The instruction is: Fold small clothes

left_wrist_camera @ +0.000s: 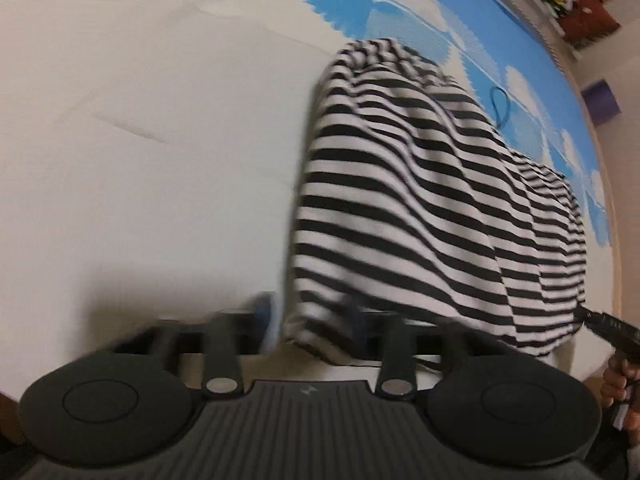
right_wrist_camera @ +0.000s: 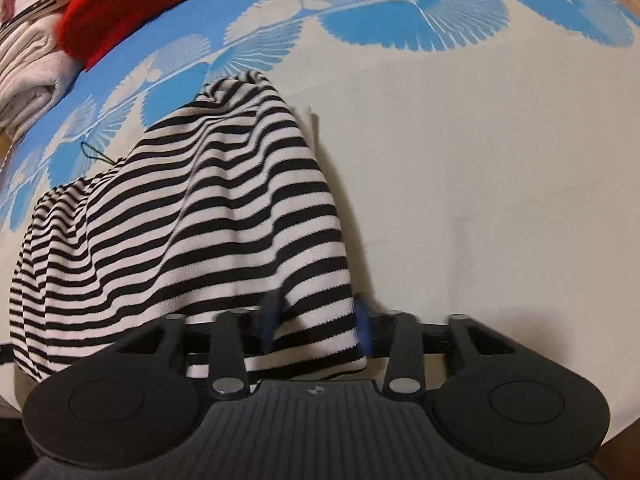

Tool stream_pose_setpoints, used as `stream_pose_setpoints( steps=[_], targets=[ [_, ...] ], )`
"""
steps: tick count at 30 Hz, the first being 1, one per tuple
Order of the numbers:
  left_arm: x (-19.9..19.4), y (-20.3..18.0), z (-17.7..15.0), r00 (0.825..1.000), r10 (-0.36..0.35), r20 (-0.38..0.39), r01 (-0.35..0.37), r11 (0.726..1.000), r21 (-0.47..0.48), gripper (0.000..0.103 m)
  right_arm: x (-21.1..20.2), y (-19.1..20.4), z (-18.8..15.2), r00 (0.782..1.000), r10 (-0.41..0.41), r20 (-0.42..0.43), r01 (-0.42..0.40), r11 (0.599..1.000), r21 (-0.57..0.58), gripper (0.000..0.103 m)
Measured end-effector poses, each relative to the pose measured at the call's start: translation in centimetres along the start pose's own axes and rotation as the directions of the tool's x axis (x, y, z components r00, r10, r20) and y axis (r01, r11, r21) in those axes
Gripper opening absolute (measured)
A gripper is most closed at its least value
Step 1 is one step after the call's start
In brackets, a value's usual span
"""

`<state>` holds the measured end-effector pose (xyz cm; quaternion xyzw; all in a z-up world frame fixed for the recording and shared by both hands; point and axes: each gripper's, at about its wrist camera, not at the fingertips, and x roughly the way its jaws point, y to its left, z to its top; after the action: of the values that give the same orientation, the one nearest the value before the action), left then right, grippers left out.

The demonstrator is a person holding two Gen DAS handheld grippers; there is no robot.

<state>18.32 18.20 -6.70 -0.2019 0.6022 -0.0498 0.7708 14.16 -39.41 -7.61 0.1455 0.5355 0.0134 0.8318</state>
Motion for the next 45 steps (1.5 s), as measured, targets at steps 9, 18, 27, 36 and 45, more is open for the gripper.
stream_pose_setpoints(
  steps=[9, 18, 27, 36, 45],
  targets=[
    [-5.3, 1.4, -1.0, 0.983, 0.050, 0.175, -0.049, 0.999, -0.013, 0.001, -7.1, -3.3, -1.7, 0.958, 0.119, 0.259, -0.174, 0.964, 0.201, 0.006],
    [-5.1, -1.2, -1.9, 0.977, 0.080, 0.198, -0.108, 0.985, 0.133, 0.014, -4.8, -0.5, -2.1, 0.987, -0.069, 0.147, 0.066, 0.998, 0.024, 0.018],
    [0.1, -4.9, -3.2, 0.998, 0.068, 0.013, -0.069, 0.952, 0.300, 0.041, -0.3, 2.0, -2.7, 0.995, -0.099, -0.028, 0.093, 0.983, -0.158, 0.021],
    [-3.5, -2.0, 0.6, 0.943, 0.086, 0.323, -0.098, 0.995, 0.023, 0.039, -3.5, 2.7, 0.0, 0.971, -0.062, 0.230, 0.081, 0.994, -0.073, 0.026],
    [-0.2, -4.4, 3.4, 0.948, 0.092, 0.305, -0.105, 0.994, 0.027, 0.054, -0.2, 4.5, 5.9, 0.952, -0.099, 0.291, 0.141, 0.982, -0.128, 0.047]
  ],
)
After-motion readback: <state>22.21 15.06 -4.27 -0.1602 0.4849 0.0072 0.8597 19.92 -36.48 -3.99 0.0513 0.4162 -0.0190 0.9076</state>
